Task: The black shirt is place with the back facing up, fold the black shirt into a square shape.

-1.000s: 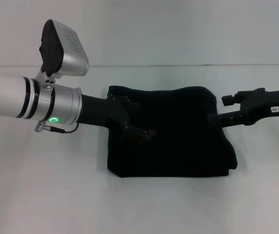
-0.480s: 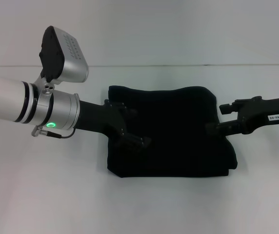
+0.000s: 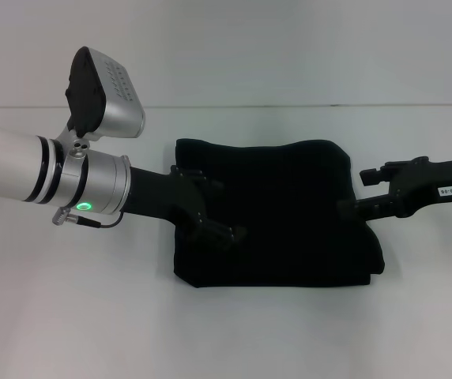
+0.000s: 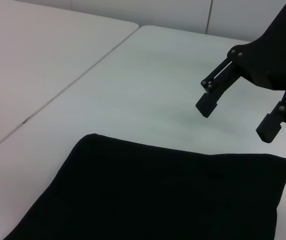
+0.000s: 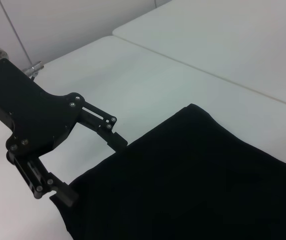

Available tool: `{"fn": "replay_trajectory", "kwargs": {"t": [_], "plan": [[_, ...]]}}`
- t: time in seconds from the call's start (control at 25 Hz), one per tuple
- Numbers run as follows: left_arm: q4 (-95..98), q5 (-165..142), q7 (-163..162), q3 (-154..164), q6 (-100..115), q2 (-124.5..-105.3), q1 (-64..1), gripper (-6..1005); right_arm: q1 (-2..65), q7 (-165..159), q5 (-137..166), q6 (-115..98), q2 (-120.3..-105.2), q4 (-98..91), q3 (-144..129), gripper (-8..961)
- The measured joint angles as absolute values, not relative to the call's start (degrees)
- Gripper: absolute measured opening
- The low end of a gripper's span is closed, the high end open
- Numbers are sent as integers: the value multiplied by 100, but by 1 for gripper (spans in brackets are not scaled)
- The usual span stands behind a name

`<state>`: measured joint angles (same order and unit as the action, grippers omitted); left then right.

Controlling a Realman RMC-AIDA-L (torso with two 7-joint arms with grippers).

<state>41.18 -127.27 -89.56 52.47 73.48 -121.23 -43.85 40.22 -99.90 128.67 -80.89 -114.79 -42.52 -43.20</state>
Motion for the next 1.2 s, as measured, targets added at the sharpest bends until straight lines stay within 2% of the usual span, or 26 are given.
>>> {"fn": "replay_trajectory", "kwargs": {"t": [1.2], "plan": [[4122,-12717,-8922,5202,7299,-12138,-4314,934,3797,-10055,12845,-8048,-11433,-4245,-4200,916]]}}
